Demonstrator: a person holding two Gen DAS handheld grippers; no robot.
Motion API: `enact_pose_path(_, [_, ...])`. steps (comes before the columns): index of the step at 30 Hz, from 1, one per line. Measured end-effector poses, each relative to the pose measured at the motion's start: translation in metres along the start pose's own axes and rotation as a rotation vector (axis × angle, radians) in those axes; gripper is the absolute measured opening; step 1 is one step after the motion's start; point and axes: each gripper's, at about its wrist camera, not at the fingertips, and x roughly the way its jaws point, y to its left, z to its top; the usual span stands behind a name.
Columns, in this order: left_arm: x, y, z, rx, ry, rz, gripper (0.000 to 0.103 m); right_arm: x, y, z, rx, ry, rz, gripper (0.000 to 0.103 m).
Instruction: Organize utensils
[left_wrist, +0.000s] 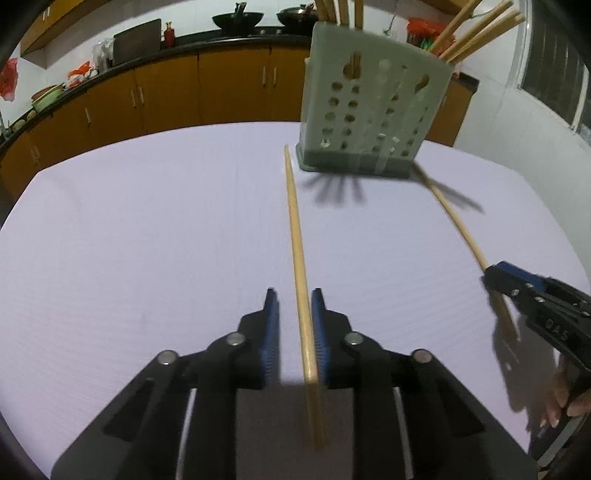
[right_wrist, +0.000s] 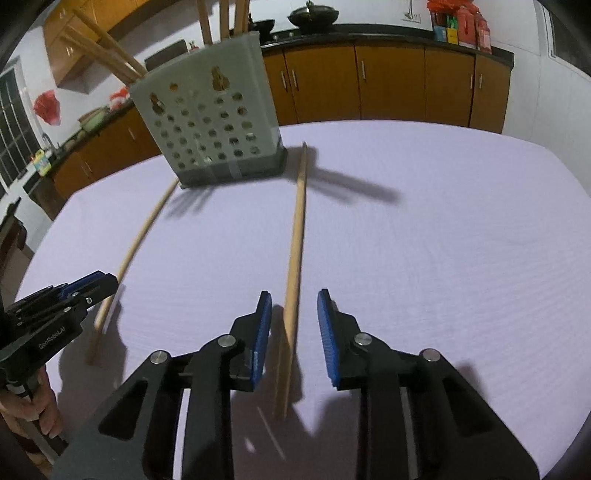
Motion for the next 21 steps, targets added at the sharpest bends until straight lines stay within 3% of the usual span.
enact_pose_path(3, [0.001, 0.003, 0.002, -0.004, 0.002, 0.014, 0.008, 0.000, -0.002, -0.001, -0.017, -0.001, -0.023, 0.008])
enact_pose_path(14, [-0.010, 0.056, -0.003, -0.093, 0.009, 0.060, 0.008, -0.014, -0.041, -0.006, 0.034, -0.017, -0.091, 0.008])
enact_pose_path(21, [-0.011, 0.054, -0.005, -0.099, -0.002, 0.070, 0.010, -0.014, -0.040, -0.006, 0.025, -0.011, -0.099, 0.008])
